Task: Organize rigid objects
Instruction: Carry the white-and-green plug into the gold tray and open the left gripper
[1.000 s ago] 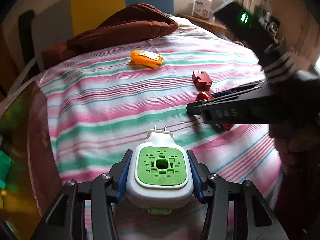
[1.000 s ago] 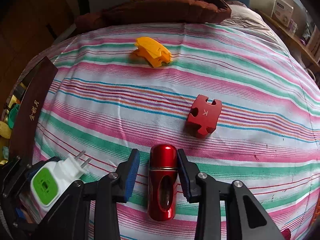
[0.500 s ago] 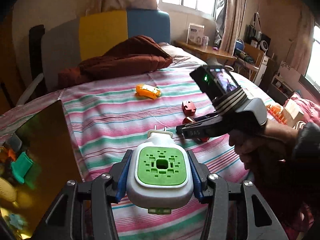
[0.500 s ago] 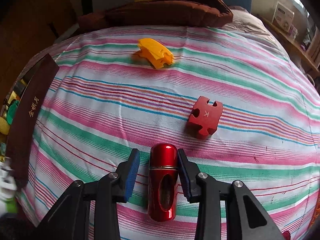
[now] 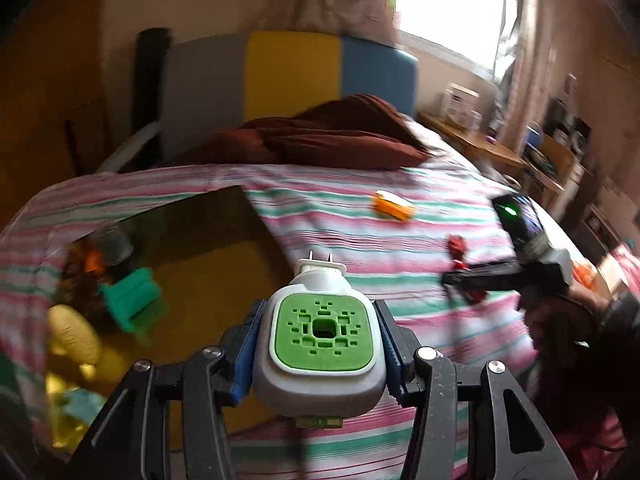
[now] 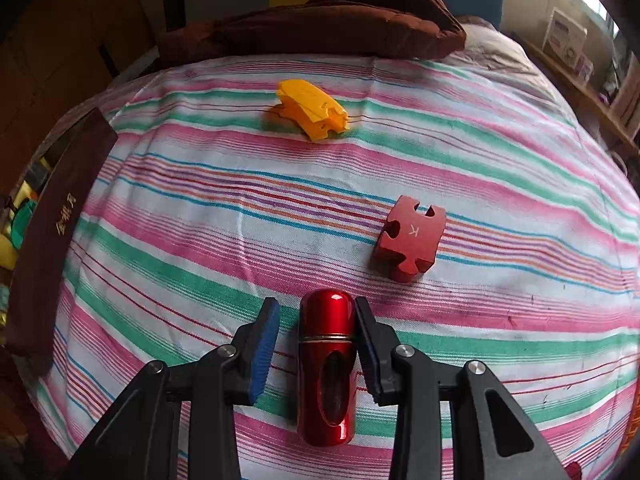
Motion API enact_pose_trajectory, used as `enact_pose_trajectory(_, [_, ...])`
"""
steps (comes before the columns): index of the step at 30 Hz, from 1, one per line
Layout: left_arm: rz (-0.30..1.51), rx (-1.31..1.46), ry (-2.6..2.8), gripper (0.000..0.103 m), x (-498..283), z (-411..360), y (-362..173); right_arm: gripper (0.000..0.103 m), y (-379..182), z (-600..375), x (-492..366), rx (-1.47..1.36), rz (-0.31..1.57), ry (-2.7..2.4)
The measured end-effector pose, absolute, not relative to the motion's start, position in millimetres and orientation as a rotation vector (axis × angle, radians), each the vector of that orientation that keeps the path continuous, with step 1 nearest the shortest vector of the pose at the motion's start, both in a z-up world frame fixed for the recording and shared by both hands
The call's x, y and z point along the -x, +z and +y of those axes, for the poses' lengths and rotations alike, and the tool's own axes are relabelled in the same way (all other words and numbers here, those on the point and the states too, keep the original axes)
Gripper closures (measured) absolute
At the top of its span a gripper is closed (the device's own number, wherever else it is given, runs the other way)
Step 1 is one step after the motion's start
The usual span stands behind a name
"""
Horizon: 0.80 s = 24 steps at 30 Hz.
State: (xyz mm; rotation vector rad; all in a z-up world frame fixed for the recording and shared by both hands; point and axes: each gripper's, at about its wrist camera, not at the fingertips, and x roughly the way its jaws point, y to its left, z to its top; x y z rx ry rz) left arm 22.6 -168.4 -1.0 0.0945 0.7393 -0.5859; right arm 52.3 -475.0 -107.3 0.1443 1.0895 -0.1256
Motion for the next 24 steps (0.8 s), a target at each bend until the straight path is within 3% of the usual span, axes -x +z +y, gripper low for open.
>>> enact_pose_trajectory(12, [0.745, -0.056, -0.296, 0.051, -40, -69, -8, 0.066, -106, -470, -51, -0.106, 1.082, -0.138])
enact_pose_trajectory(24, [0.836, -0.017, -0.218, 0.051, -45, -33, -40, 0.066, -106, -470, -51, -0.106, 1.076, -0.149])
